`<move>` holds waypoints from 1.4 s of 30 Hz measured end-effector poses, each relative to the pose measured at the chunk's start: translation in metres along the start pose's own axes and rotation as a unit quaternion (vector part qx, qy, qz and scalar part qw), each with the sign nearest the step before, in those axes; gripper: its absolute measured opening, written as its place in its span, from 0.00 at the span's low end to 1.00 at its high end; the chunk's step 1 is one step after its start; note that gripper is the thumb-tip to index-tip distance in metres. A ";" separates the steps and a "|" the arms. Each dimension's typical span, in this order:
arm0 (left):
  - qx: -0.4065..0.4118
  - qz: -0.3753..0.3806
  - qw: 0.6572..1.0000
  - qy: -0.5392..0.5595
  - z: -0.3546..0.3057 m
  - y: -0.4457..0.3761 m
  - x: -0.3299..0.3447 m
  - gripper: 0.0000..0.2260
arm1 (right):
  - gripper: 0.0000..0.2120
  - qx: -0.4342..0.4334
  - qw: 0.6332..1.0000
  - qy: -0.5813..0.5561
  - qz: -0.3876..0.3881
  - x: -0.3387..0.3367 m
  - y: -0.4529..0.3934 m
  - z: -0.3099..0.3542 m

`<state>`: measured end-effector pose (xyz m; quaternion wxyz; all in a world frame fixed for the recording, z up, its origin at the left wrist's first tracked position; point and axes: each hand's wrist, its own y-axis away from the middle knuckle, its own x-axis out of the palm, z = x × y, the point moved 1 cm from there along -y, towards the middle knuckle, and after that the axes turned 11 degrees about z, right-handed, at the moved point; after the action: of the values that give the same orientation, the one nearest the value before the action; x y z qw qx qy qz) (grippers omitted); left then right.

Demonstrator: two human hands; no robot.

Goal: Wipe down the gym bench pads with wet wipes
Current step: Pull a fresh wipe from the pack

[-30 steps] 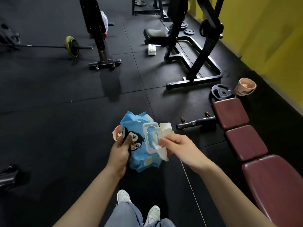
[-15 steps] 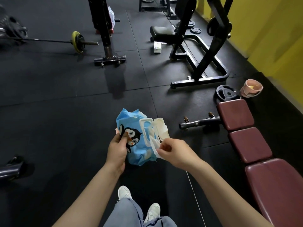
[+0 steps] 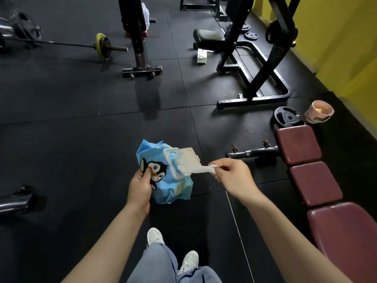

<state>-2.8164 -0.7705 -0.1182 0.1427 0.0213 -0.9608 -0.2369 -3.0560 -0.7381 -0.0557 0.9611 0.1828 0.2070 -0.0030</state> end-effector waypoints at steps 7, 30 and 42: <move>-0.040 -0.057 0.995 0.066 0.006 -0.009 -0.022 0.07 | 0.15 -0.050 0.974 -0.143 -0.168 -0.044 -0.006 0.011; -0.114 0.149 0.970 0.154 0.008 0.008 -0.022 0.12 | 0.17 0.131 0.963 -0.085 0.219 0.022 -0.008 0.004; -0.182 0.236 0.952 -0.069 0.011 0.005 -0.025 0.45 | 0.09 0.013 0.972 -0.087 0.219 0.031 0.013 0.037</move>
<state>-2.7950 -0.7584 -0.1316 0.1295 -0.2492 -0.8863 -0.3682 -3.0120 -0.7367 -0.0326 0.9501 0.2355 0.0773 0.1894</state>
